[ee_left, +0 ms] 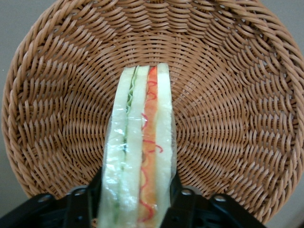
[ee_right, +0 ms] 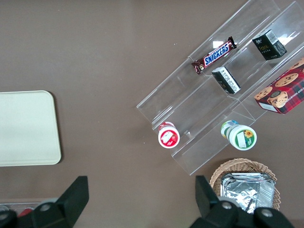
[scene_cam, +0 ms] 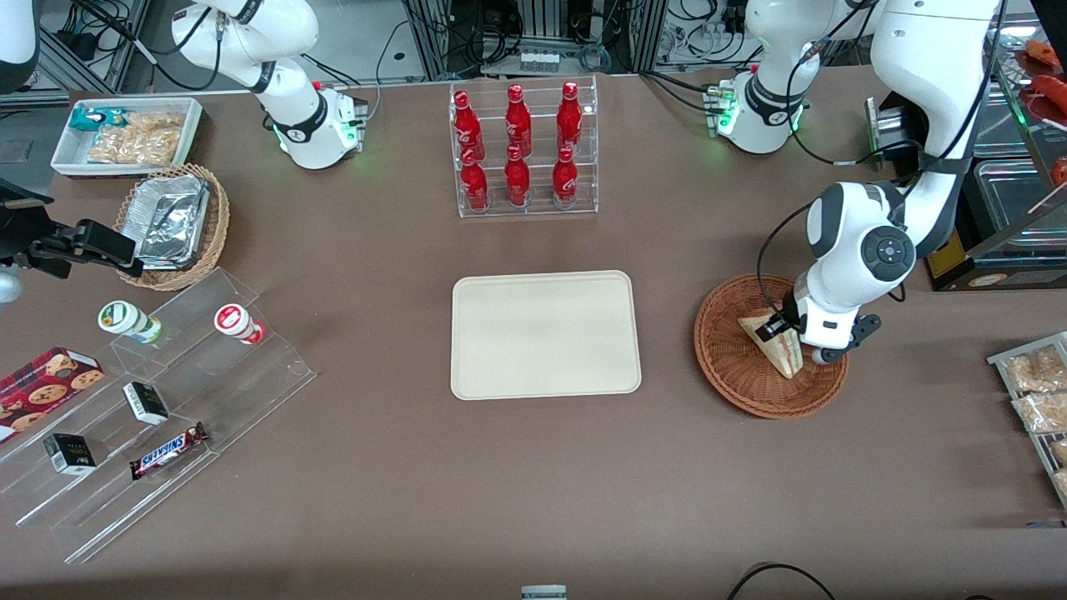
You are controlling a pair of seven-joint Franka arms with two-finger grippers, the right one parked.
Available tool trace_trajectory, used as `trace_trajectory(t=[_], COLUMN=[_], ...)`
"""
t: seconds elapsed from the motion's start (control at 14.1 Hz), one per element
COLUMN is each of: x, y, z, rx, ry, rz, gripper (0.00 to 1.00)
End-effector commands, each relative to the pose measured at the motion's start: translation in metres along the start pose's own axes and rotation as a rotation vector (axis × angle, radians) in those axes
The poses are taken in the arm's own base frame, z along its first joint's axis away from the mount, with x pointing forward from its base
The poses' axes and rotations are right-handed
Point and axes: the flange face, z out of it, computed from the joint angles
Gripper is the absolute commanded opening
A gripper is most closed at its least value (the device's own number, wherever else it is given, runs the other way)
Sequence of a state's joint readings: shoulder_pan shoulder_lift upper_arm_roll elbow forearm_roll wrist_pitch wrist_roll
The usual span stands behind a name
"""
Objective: Place sandwich from basket to tray
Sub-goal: 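Lower the left gripper and grasp the sandwich upright, then lift the sandwich and carry it over the cream tray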
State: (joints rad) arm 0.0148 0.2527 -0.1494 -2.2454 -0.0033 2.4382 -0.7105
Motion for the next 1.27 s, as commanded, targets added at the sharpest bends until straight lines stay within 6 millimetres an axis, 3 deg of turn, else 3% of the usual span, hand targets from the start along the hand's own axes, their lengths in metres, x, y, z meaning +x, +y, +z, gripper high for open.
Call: trace_trajectory(t=[0.0,0.21,0.49,0.64,0.85,1.06,1.2], x=[-0.003,0.002,0.016,0.005,-0.029,-0.066,-0.108], y=[0.001,0.01,0.064,0.1,0.155,0.213,0.252], z=[-0.011,-0.045,-0.098,-0.108,-0.104,-0.078,-0.056], rx=[0.009,-0.002,0.061,0.06,0.065,0.047,0.044], ry=[-0.003,0.023,-0.025,-0.034,-0.013,-0.045,-0.068], rz=[0.004,0.039,0.246,0.296,0.407,0.494,0.499], gripper=[0.07,0.05,0.07,0.07,0.06,0.05,0.05])
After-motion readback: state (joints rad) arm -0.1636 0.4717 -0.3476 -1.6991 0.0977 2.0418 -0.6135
